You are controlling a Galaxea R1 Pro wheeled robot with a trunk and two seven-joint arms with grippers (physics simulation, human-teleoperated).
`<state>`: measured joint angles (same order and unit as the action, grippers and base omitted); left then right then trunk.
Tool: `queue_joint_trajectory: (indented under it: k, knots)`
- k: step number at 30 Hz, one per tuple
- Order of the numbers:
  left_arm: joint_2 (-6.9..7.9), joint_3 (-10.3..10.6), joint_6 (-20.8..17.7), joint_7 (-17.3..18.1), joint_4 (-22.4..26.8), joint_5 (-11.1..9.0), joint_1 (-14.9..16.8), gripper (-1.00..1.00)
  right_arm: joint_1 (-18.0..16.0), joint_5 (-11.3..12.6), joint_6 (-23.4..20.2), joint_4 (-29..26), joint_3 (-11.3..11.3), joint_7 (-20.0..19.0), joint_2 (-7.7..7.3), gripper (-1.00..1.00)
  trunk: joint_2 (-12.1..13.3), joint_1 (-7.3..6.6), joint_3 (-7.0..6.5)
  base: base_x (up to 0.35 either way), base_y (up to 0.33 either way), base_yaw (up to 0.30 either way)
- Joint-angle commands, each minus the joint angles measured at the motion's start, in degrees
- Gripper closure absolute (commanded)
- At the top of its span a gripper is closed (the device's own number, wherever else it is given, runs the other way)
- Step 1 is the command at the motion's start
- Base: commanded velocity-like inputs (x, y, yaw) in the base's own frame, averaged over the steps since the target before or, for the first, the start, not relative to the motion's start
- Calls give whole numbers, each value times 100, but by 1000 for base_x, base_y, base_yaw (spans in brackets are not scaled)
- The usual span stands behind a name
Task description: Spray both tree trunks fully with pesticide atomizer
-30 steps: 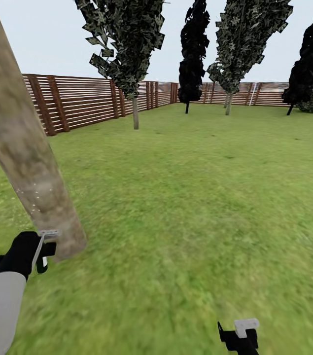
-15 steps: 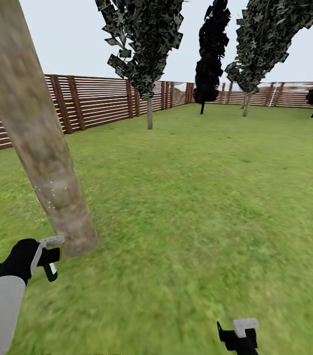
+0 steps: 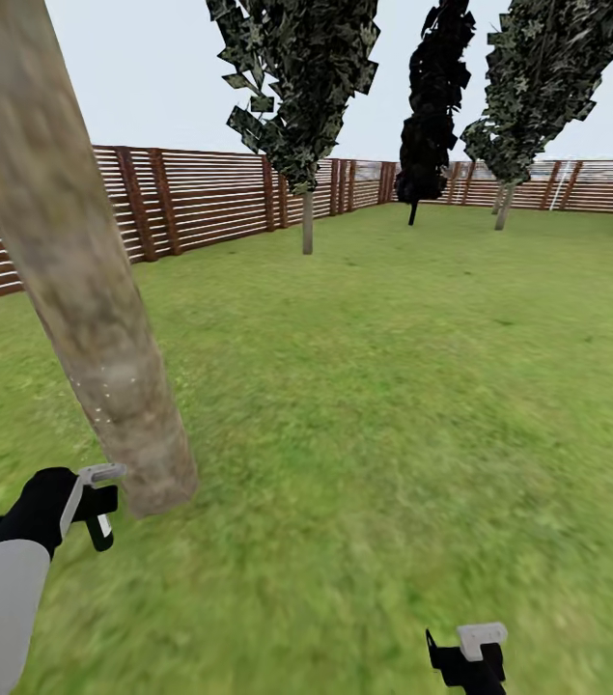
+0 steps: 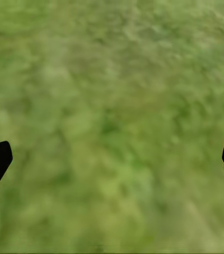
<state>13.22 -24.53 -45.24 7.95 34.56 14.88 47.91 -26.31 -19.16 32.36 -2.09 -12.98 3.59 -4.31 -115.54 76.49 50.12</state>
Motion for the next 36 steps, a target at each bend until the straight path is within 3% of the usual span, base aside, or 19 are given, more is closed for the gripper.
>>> queue_joint_trajectory:
  k: [1,11,36]
  knots:
    - [-4,-36,-24,55,7,59,5,100,-5,-61,16,7,-26,36,0,-100,-2,3,5,307,-104,0]
    - [-45,-16,-28,50,1,64,4,100,-3,-61,16,9,-20,36,9,-100,-2,3,5,235,-187,208]
    - [-49,-40,-21,49,-1,59,2,100,-3,-61,16,16,-20,36,17,-100,-2,3,5,19,-293,83]
